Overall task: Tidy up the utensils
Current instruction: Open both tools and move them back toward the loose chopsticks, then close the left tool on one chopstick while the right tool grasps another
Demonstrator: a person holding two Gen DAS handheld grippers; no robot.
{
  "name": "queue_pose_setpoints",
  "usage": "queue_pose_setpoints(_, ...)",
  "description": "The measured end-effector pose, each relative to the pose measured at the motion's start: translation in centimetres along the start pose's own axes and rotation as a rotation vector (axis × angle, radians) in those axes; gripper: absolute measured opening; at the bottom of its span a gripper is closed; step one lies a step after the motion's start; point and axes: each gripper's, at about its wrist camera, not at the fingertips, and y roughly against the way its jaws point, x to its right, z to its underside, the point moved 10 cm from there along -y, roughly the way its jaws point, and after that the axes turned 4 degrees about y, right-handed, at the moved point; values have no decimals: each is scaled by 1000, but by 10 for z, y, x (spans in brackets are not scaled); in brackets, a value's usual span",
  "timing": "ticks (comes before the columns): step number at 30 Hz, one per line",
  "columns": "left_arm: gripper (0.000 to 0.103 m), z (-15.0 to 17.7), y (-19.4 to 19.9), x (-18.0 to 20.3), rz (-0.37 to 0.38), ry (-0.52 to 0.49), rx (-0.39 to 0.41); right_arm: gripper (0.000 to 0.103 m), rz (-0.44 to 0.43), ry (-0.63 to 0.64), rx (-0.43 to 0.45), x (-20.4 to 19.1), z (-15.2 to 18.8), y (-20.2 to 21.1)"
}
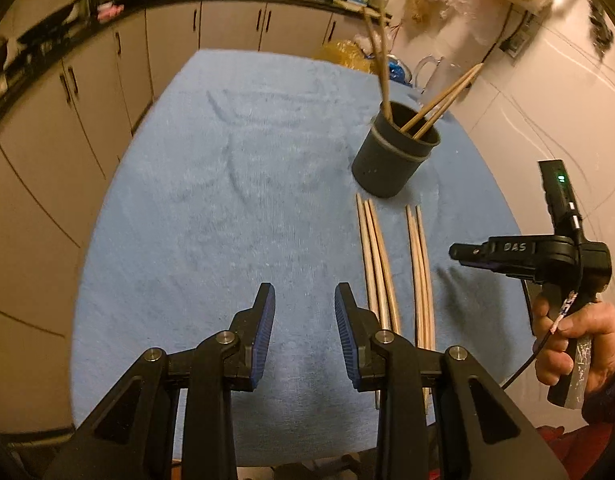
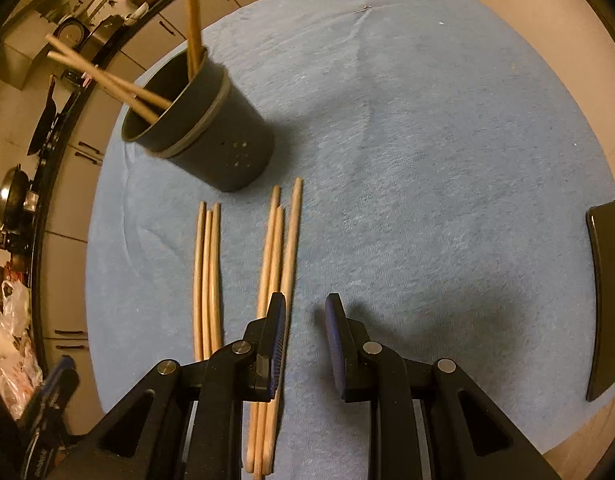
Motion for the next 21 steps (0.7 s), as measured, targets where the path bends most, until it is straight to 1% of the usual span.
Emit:
queue_pose_setpoints(3, 29, 2, -11, 2, 16, 16, -22, 22, -23, -18, -7, 4, -4, -1)
queue_pose_setpoints(6, 29, 2, -20, 10, 37, 17, -38, 22, -27, -33, -23, 11, -7, -5)
queue_pose_setpoints(11, 29, 1, -29, 20, 49, 3, -51, 22, -47, -15, -47, 0, -13, -16)
queue_pose_setpoints(16, 29, -2, -35, 21, 53, 9, -54, 21, -27, 19, -58, -10, -22, -28)
queue_pose_setpoints(19, 29, -6, -37, 20, 54, 18, -53, 15, 10, 33, -75, -12, -24, -36)
queue_pose_setpoints(21, 29, -7, -40, 19, 54, 21, -53, 14, 27, 34, -77, -14, -27, -40)
